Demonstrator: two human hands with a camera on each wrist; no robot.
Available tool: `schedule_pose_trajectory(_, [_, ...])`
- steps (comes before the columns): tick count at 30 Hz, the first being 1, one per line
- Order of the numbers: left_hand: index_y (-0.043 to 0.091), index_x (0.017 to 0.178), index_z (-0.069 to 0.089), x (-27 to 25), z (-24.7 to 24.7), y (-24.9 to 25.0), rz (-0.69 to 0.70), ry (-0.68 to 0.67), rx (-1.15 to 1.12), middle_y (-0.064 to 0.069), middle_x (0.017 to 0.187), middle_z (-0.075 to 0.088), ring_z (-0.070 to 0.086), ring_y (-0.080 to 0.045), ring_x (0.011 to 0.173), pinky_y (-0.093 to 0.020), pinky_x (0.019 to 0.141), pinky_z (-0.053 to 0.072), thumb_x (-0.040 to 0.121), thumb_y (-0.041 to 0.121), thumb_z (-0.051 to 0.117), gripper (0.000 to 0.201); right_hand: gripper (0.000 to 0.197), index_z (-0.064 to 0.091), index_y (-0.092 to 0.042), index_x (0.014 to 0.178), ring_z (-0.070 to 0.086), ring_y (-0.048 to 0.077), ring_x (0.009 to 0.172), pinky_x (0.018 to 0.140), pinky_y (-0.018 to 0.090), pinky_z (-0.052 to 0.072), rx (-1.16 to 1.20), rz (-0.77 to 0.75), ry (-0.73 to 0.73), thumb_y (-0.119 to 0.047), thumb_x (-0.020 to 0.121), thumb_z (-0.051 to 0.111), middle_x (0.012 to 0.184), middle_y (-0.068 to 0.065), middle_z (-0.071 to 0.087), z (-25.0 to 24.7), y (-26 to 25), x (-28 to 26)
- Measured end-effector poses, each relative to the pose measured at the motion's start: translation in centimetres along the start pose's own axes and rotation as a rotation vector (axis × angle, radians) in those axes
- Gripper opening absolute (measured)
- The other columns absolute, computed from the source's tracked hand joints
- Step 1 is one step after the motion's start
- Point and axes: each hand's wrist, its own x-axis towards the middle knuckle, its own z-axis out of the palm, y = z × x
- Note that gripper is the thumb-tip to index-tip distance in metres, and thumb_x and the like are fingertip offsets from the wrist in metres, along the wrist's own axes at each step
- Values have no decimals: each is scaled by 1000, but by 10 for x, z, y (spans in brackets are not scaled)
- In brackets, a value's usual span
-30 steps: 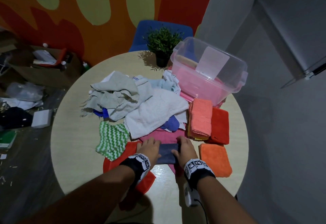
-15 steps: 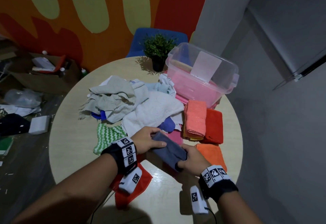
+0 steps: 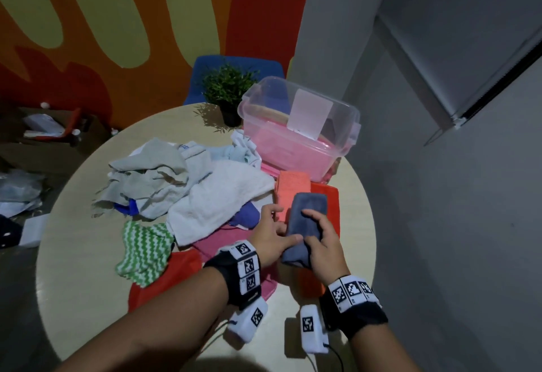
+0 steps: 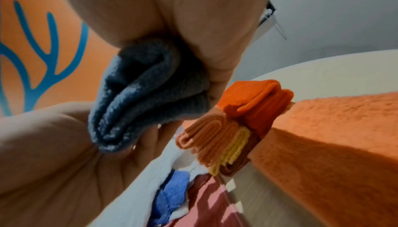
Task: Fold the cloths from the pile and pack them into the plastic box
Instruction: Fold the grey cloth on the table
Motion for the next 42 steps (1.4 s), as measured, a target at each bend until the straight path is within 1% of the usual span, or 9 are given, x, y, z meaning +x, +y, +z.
schedule_pose_trajectory(4, [29, 108, 32, 12, 32, 0, 75, 61, 316, -2, 87, 60, 62, -22, 77, -40, 74, 53, 82, 23, 76, 52, 75, 35, -23, 150, 33, 6, 136, 107, 17, 31, 21, 116, -18, 17, 87, 39, 148, -9, 35, -25, 6, 15])
schedule_pose_trajectory(11, [25, 136, 43, 60, 19, 15, 347, 138, 812, 3, 134, 50, 42, -21, 123, -43, 96, 45, 96, 17, 51, 42, 81, 27, -22, 154, 36, 7, 128, 99, 13, 31, 13, 132, 60, 20, 85, 33, 141, -5, 38, -57, 17, 79])
schedule_pose_trajectory(17, [23, 152, 24, 99, 12, 8, 192, -133, 1192, -3, 165, 7, 9, -29, 151, -51, 117, 26, 88, 23, 69, 78, 54, 41, -35, 147, 18, 35, 144, 116, 43, 28, -645, 258, -21, -15, 96, 46, 164, 2, 7, -42, 47, 116])
schedule_pose_trajectory(20, [26, 157, 9, 111, 9, 13, 141, -207, 1299, -3, 166, -11, -6, -32, 152, -53, 121, 19, 86, 31, 71, 94, 56, 20, -33, 155, 21, 35, 146, 117, 40, 25, -670, 201, -128, -32, 103, 40, 166, -1, -7, -37, 60, 117])
schedule_pose_trajectory(23, [24, 159, 0, 117, 6, 17, 92, -298, 1316, -7, 164, -21, -15, -33, 151, -47, 124, 12, 87, 35, 68, 100, 63, 2, -38, 156, 38, 36, 138, 109, 38, 35, -652, 188, -229, -32, 104, 37, 165, -5, -10, -40, 71, 122])
schedule_pose_trajectory(27, [27, 158, -6, 120, -1, 12, 51, -338, 1315, -7, 162, -25, -17, -32, 150, -50, 123, 14, 87, 45, 62, 99, 72, 2, -32, 156, 22, 31, 148, 118, 43, 23, -658, 45, -239, -28, 97, 43, 166, -2, -4, -38, 75, 131])
schedule_pose_trajectory(31, [29, 157, -8, 120, 0, 4, 44, -329, 1306, -6, 162, -26, -19, -30, 150, -53, 121, 17, 87, 48, 59, 99, 70, -5, -28, 157, 29, 31, 139, 112, 41, 34, -825, 31, -275, -40, 102, 36, 163, -7, -22, -38, 80, 130])
schedule_pose_trajectory(36, [31, 157, -8, 117, 3, -4, 29, -307, 1240, -3, 161, -29, -21, -28, 150, -56, 120, 16, 91, 49, 52, 91, 64, -18, -36, 153, -7, 26, 152, 122, 50, 7, -1046, -21, -284, -50, 102, 17, 163, -12, -18, -37, 81, 129])
schedule_pose_trajectory(42, [29, 158, 2, 113, 0, 3, 64, -291, 1211, -4, 163, -22, -17, -30, 151, -50, 123, 9, 93, 52, 52, 86, 61, -25, -41, 149, -14, 24, 151, 120, 57, 2, -1097, 69, -373, -49, 103, 13, 162, -12, -23, -30, 77, 128])
